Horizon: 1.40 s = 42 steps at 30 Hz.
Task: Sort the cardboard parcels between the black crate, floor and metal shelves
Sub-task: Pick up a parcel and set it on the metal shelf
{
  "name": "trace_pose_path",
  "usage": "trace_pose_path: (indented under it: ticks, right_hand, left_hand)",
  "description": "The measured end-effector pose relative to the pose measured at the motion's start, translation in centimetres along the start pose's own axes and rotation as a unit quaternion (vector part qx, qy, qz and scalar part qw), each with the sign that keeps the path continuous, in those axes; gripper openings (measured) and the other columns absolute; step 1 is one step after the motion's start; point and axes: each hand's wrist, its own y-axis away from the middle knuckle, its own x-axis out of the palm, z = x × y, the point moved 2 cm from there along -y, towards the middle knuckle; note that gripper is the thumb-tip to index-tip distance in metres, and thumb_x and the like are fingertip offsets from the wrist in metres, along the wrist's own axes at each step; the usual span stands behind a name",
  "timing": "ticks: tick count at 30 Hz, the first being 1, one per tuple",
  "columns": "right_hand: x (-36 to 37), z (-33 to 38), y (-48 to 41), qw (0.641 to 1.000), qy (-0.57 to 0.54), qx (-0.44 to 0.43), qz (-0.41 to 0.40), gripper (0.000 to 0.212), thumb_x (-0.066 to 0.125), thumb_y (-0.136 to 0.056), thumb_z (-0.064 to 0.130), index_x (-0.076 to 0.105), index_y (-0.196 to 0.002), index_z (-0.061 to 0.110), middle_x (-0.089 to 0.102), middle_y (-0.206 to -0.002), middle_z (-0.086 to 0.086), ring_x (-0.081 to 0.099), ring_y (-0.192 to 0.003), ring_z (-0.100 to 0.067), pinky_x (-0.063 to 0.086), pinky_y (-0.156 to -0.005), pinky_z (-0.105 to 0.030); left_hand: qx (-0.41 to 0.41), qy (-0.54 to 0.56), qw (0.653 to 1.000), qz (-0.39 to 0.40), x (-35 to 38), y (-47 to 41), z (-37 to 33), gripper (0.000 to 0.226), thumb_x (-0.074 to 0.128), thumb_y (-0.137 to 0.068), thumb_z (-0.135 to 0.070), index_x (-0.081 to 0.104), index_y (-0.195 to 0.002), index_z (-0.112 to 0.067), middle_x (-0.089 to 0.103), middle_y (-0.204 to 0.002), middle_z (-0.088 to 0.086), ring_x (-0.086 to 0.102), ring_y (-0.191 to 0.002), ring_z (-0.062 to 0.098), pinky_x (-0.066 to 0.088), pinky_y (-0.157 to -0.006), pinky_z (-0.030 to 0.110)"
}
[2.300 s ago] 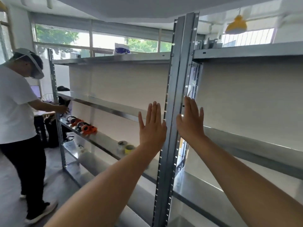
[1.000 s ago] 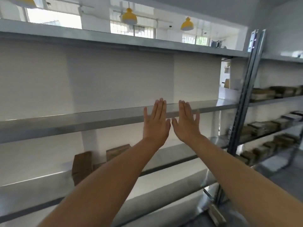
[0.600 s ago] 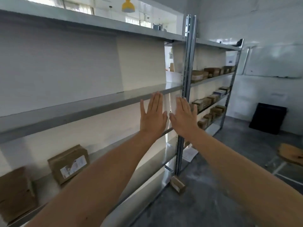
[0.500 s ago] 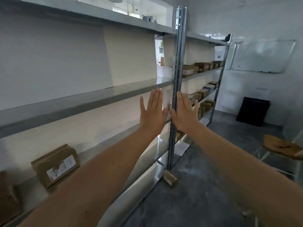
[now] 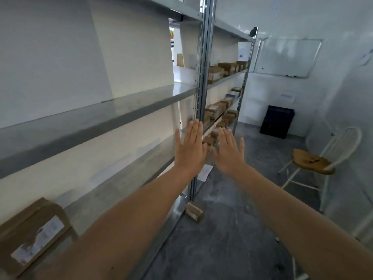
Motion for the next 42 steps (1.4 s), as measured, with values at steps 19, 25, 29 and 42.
trace_pose_path:
  ticks: [19,25,29,42]
  right_hand:
    - [5.5,-0.8,-2.0,0.997,0.012,0.062,0.036,0.070,0.028,-0.103,0.047,-0.001,-0.157,0.014,-0.003,-0.165,0.000,-0.010,-0.151,-0.014,-0.011,-0.119,-0.051]
    - [5.8,-4.0,-3.2,0.997,-0.011,0.057,0.046,0.067,0.031,-0.104,0.036,-0.002,-0.157,0.014,-0.004,-0.165,0.000,-0.011,-0.151,-0.014,-0.013,-0.118,-0.049]
    - [5.4,-6.8,-5.0,0.998,-0.027,0.047,0.043,0.067,0.030,-0.104,0.040,-0.001,-0.157,0.014,-0.004,-0.165,0.000,-0.012,-0.151,-0.014,-0.013,-0.119,-0.049]
    - [4.3,-18.9,-9.0,0.997,-0.057,0.038,0.041,0.064,0.021,-0.105,0.043,0.000,-0.157,0.013,-0.004,-0.165,0.000,-0.013,-0.150,-0.014,-0.010,-0.120,-0.051]
  left_hand:
    - [0.003,0.071,0.997,0.038,7.0,-1.0,1.4,0.064,0.025,-0.105,-0.039,-0.005,-0.155,-0.013,-0.010,-0.163,0.002,-0.013,-0.150,0.017,-0.011,-0.119,0.051]
    - [0.028,0.022,0.999,0.040,9.0,-1.6,-1.5,0.067,0.025,-0.104,-0.044,-0.002,-0.156,-0.012,-0.008,-0.163,0.004,-0.013,-0.149,0.021,-0.034,-0.107,0.044]
    - [0.012,0.027,0.999,0.046,9.5,-4.2,-3.2,0.066,0.025,-0.104,-0.044,-0.003,-0.156,-0.013,-0.008,-0.164,0.003,-0.013,-0.149,0.018,-0.011,-0.118,0.052]
    - [0.022,0.021,0.999,0.013,14.0,-11.1,-14.0,0.064,0.030,-0.104,-0.039,0.001,-0.157,-0.017,-0.006,-0.164,-0.001,-0.016,-0.148,0.014,-0.004,-0.121,0.052]
